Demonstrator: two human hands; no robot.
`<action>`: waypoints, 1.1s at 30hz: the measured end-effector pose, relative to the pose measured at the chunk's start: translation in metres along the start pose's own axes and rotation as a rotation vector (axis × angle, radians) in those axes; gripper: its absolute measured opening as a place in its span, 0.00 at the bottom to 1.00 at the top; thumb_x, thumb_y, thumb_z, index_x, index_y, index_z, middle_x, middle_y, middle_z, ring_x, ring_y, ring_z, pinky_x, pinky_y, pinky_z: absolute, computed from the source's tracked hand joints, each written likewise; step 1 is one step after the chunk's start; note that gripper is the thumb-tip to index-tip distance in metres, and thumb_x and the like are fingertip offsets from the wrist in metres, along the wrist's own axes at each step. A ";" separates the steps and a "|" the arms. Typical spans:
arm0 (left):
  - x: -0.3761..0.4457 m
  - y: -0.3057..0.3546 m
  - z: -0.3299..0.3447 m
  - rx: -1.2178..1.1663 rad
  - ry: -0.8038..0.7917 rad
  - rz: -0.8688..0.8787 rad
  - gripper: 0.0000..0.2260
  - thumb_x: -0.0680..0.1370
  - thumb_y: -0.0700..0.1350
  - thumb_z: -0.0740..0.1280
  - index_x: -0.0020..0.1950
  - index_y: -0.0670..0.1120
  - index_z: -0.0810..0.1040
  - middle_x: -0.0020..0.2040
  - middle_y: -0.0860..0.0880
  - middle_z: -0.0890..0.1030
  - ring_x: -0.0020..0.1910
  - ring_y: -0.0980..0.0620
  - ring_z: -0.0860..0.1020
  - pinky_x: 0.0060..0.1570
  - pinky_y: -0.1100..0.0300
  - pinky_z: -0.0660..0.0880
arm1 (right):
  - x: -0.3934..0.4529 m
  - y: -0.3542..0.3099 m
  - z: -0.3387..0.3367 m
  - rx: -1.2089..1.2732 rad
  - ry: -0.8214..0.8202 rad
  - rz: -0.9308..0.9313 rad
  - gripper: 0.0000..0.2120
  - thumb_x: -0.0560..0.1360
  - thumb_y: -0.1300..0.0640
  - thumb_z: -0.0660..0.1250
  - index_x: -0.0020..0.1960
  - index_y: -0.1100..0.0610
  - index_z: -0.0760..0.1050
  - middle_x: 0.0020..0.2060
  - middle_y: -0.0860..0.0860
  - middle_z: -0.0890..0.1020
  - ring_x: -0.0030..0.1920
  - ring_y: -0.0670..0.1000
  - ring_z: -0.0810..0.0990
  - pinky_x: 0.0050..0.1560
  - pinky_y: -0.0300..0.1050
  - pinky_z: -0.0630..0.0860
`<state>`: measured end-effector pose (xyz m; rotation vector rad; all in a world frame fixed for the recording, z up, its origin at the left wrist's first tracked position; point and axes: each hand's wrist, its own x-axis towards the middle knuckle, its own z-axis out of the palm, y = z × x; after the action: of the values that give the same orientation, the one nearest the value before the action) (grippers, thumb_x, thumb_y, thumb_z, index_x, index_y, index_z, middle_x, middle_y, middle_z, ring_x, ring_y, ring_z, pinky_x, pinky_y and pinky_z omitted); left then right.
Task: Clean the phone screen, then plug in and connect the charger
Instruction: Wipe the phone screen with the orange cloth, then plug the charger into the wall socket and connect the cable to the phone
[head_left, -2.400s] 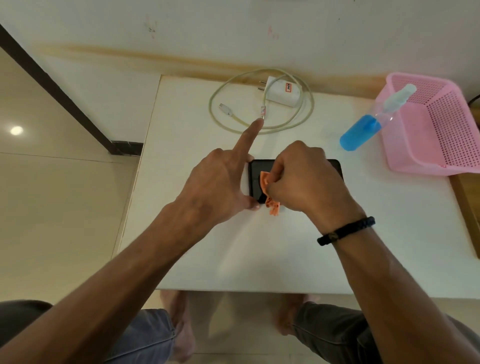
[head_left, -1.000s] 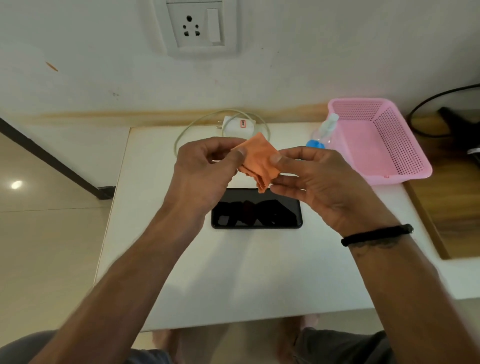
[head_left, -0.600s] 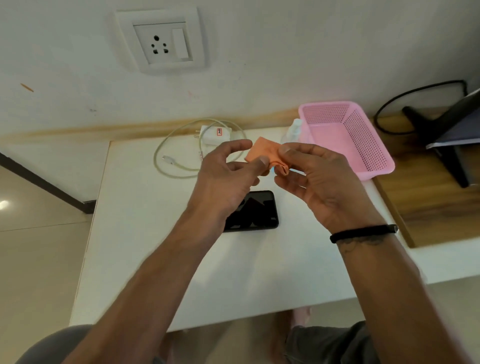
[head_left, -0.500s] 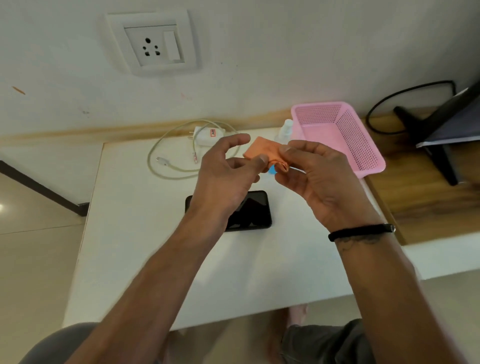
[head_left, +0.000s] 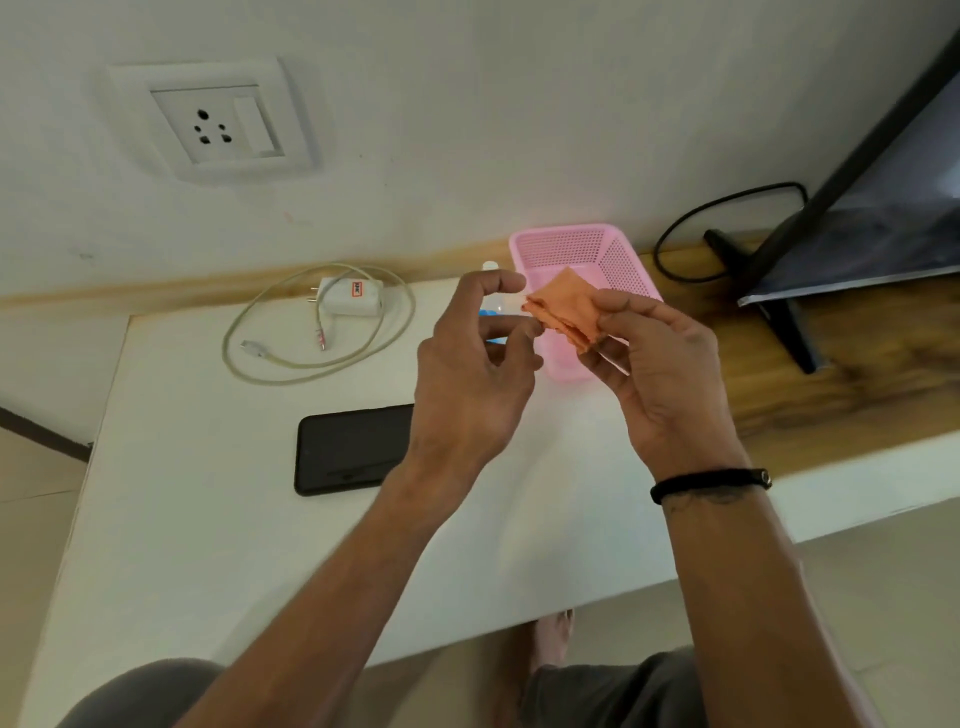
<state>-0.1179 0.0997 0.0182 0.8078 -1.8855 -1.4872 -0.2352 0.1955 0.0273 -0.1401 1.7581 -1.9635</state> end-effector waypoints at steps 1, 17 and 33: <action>0.000 -0.002 0.001 0.007 -0.013 -0.003 0.12 0.82 0.44 0.67 0.64 0.56 0.74 0.47 0.56 0.87 0.40 0.61 0.86 0.38 0.75 0.74 | 0.001 -0.001 -0.002 0.003 0.034 0.001 0.10 0.79 0.68 0.66 0.49 0.57 0.84 0.59 0.53 0.85 0.47 0.53 0.88 0.44 0.42 0.84; 0.005 0.000 -0.003 0.082 -0.049 -0.093 0.13 0.79 0.50 0.70 0.63 0.60 0.75 0.49 0.57 0.87 0.43 0.61 0.85 0.39 0.71 0.73 | 0.022 0.008 0.002 -0.061 0.067 0.082 0.04 0.81 0.51 0.69 0.54 0.50 0.78 0.57 0.55 0.83 0.50 0.55 0.85 0.44 0.45 0.86; 0.009 -0.004 -0.013 0.187 -0.097 -0.125 0.14 0.80 0.52 0.70 0.65 0.55 0.76 0.54 0.53 0.86 0.49 0.53 0.85 0.45 0.67 0.75 | 0.020 0.013 0.002 -0.389 0.127 0.008 0.20 0.81 0.44 0.66 0.36 0.55 0.78 0.35 0.44 0.82 0.37 0.49 0.82 0.37 0.44 0.81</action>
<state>-0.1130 0.0838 0.0172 0.9704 -2.1038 -1.4621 -0.2477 0.1846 0.0102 -0.1408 2.2050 -1.6337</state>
